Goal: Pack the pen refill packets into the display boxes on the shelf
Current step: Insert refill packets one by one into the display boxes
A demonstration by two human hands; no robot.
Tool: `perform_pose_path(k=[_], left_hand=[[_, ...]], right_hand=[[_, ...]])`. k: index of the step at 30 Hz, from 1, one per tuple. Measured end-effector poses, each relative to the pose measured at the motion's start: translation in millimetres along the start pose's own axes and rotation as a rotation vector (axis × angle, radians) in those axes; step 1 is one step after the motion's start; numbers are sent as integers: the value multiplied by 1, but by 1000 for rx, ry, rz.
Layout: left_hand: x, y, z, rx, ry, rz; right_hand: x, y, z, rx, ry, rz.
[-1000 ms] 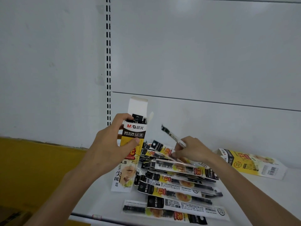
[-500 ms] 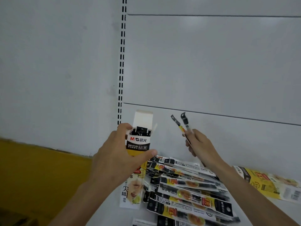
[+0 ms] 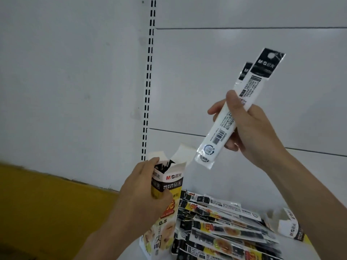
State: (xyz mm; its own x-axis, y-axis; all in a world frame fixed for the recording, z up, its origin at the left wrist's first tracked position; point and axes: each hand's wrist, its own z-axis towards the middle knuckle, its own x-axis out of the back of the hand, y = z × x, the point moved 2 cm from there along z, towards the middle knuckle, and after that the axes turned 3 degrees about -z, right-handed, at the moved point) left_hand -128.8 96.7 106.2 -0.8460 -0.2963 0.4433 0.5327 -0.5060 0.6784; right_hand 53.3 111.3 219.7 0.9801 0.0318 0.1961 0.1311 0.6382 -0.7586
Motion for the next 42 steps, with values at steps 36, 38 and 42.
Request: perform_pose_path(k=[36, 38, 42], left_hand=[[0, -5, -1, -101, -144, -128], [-2, -3, -2, -117, -152, -132], [-1, -9, -1, -76, -156, -173]], right_hand=[[-30, 11, 32, 94, -492, -285], [-40, 24, 28, 48, -577, -376], [-53, 58, 20, -43, -616, -504]])
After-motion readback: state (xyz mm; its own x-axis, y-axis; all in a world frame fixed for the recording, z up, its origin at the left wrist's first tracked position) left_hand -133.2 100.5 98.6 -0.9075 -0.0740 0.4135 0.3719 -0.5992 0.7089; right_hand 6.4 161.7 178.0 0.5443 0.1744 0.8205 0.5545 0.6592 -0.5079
